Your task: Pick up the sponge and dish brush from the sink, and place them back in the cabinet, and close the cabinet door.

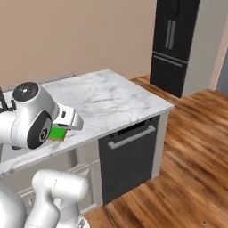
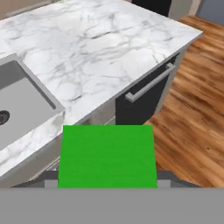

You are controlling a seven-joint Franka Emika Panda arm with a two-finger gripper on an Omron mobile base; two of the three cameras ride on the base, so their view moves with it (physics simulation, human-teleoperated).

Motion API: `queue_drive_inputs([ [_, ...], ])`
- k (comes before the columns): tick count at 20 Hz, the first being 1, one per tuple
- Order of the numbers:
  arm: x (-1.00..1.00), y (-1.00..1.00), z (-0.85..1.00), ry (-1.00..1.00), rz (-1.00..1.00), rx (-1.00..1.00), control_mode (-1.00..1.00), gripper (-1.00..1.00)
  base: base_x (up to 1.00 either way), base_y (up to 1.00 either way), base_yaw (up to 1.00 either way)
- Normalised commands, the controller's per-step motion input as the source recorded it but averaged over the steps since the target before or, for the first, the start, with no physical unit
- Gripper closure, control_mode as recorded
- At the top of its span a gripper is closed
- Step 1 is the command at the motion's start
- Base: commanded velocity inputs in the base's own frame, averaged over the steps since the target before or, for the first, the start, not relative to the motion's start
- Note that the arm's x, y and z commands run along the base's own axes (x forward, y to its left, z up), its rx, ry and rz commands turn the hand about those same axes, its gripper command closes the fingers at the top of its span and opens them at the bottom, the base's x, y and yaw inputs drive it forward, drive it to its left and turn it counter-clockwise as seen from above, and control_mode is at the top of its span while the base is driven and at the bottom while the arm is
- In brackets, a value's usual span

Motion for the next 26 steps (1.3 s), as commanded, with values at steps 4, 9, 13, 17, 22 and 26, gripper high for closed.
queue_drive_inputs([
  [4,0.0,0.0,0.0,0.0,0.0,0.0,1.0,1.0,-0.06,-0.08,-0.53],
  [9,0.0,0.0,0.0,0.0,0.0,0.0,1.0,1.0,-0.02,-0.09,-0.55],
  [13,0.0,0.0,0.0,0.0,0.0,0.0,1.0,1.0,0.0,-0.05,-0.57],
  [17,0.0,0.0,0.0,0.0,0.0,0.0,1.0,1.0,0.0,-0.04,-0.6],
  [22,0.0,0.0,0.0,0.0,0.0,0.0,1.0,1.0,0.0,-0.06,-0.6],
  [26,0.0,0.0,0.0,0.0,0.0,0.0,1.0,1.0,0.0,-0.17,-0.57],
])
